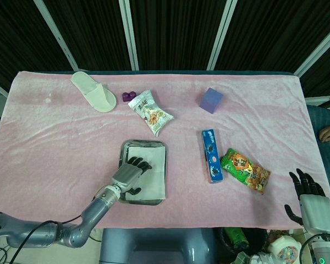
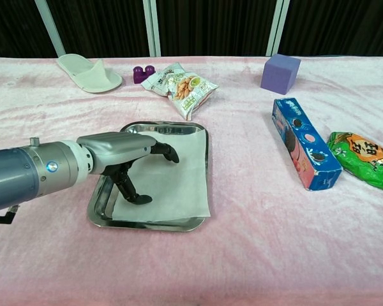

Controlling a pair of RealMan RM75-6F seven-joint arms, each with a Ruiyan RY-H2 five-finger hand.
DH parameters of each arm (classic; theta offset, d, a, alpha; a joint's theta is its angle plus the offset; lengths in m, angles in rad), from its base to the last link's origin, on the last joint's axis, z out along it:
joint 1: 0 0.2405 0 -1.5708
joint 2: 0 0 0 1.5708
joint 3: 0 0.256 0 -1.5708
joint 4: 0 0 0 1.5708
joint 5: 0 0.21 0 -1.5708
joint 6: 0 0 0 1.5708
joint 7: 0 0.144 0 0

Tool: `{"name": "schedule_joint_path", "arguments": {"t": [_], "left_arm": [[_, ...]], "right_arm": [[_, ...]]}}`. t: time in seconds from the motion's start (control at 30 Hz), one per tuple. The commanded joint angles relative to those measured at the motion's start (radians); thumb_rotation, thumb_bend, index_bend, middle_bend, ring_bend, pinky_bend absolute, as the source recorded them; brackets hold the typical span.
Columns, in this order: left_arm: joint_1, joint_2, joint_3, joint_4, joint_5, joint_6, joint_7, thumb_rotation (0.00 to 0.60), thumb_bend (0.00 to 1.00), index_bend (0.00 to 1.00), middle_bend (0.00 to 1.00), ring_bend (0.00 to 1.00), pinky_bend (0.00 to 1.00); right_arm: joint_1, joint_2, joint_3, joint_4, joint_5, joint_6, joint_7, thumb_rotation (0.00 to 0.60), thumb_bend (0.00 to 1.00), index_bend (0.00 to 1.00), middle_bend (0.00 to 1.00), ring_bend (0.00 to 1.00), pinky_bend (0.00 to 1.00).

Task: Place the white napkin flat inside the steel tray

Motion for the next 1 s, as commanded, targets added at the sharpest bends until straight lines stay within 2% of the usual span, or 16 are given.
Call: {"name": "schedule_joint_path", "arguments": {"t": [0.03, 0.67, 1.0], "left_arm": [[0.001, 0.007, 0.004, 0.009, 0.009, -0.008, -0.01, 0.6, 0.3, 0.16, 0.14, 0.0, 0.03], [-0.003, 0.024, 0.016, 0.044, 0.105, -0.071, -0.089, 0.6, 0.3, 0.16, 0.14, 0.0, 0.0], [0.003, 0.03, 0.02, 0.059, 0.128, -0.067, -0.1, 0.6, 0.29, 0.16, 0.14, 0.0, 0.0]], "right_arm": [[0.0, -0.001, 0.0, 0.0, 0.001, 0.0, 0.0, 0.6, 0.25, 0.0, 0.0, 0.05, 0.16], [0.0, -0.002, 0.001, 0.0, 0.002, 0.001, -0.001, 0.6, 0.25, 0.0, 0.0, 0.05, 0.16], [0.0, -0.004, 0.002, -0.001, 0.005, 0.002, -0.005, 0.6, 0.25, 0.0, 0.0, 0.05, 0.16]]}}
